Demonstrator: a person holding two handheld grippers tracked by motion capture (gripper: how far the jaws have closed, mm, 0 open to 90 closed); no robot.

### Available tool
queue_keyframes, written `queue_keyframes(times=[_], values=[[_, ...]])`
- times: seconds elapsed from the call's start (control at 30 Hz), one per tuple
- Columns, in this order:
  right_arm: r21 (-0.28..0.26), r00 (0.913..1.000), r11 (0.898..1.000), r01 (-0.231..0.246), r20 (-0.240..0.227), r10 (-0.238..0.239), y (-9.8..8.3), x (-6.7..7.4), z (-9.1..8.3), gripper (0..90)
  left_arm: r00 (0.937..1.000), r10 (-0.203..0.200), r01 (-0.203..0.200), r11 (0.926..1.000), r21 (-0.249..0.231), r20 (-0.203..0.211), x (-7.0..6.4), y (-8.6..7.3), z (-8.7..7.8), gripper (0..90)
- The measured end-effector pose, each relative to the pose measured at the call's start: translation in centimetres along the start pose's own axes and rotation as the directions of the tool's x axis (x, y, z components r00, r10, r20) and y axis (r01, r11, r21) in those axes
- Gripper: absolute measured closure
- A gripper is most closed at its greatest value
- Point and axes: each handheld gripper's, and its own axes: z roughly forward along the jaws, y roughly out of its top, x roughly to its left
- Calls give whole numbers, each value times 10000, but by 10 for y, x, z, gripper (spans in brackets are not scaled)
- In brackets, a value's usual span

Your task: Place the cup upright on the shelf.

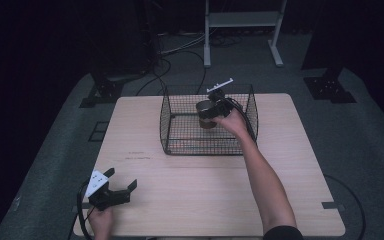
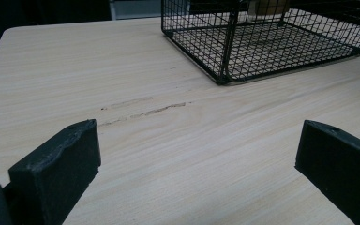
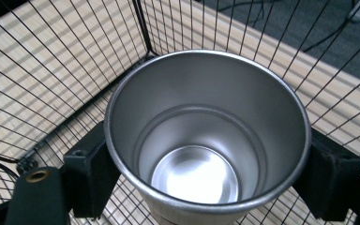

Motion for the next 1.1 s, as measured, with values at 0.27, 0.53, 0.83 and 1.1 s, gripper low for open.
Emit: queue_keyframes(times=[0.27,0.53,0.83,1.1], values=[[588,9999,9982,142,90,-148,-4,-2,10,178,10000,22,-22,10000,12,-5,0,0,0,0],[1107,9994,9933,331,77,-342,-6,-1,18,177,10000,-21,21,10000,-14,-3,1,0,0,0],[1286,9978,9901,570,276,-611,-8,1,25,176,10000,17,-17,10000,11,-6,1,0,0,0],[1393,9968,9876,721,227,-760,-9,0,23,173,10000,-60,60,10000,-20,-5,2,0,0,0]])
